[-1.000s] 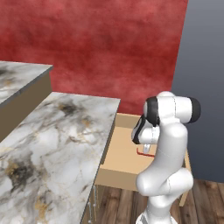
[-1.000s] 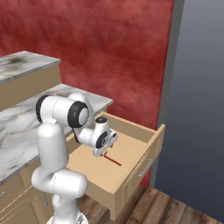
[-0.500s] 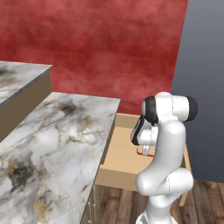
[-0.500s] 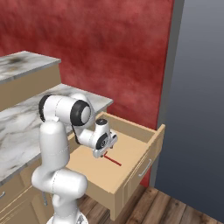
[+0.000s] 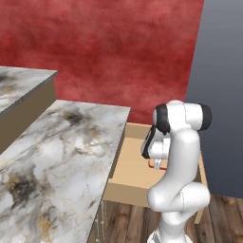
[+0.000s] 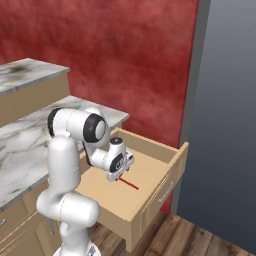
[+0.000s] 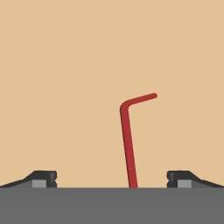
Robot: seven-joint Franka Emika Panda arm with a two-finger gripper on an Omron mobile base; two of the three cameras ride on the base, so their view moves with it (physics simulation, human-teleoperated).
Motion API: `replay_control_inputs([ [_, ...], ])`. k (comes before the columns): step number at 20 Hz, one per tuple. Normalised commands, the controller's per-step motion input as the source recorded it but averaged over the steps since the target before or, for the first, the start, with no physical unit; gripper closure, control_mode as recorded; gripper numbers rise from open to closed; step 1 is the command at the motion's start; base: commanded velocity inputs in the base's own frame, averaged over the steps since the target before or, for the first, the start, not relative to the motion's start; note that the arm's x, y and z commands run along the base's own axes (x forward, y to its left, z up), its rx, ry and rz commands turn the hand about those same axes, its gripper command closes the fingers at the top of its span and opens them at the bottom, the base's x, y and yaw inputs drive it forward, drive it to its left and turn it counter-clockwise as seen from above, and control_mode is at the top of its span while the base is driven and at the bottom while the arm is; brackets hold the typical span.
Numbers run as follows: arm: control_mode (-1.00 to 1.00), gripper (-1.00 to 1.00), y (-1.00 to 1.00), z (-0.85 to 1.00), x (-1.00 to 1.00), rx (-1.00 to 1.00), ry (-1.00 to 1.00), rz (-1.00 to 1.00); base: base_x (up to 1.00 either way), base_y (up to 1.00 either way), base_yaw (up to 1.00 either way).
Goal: Take a straw from the drawer in front and place it inside the glass cup on the dining counter.
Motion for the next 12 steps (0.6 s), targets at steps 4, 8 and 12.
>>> replay_control_inputs([
  [4, -1.00, -1.00, 0.00, -0.12, 0.04, 0.00, 0.00, 0.00, 0.00, 0.00, 0.00],
  [8, -1.00, -1.00, 0.00, -0.14, 0.03, 0.00, 0.00, 0.00, 0.00, 0.00, 0.00],
  [12, -1.00, -1.00, 0.00, -0.15, 0.03, 0.00, 0.00, 0.00, 0.00, 0.00, 0.00],
])
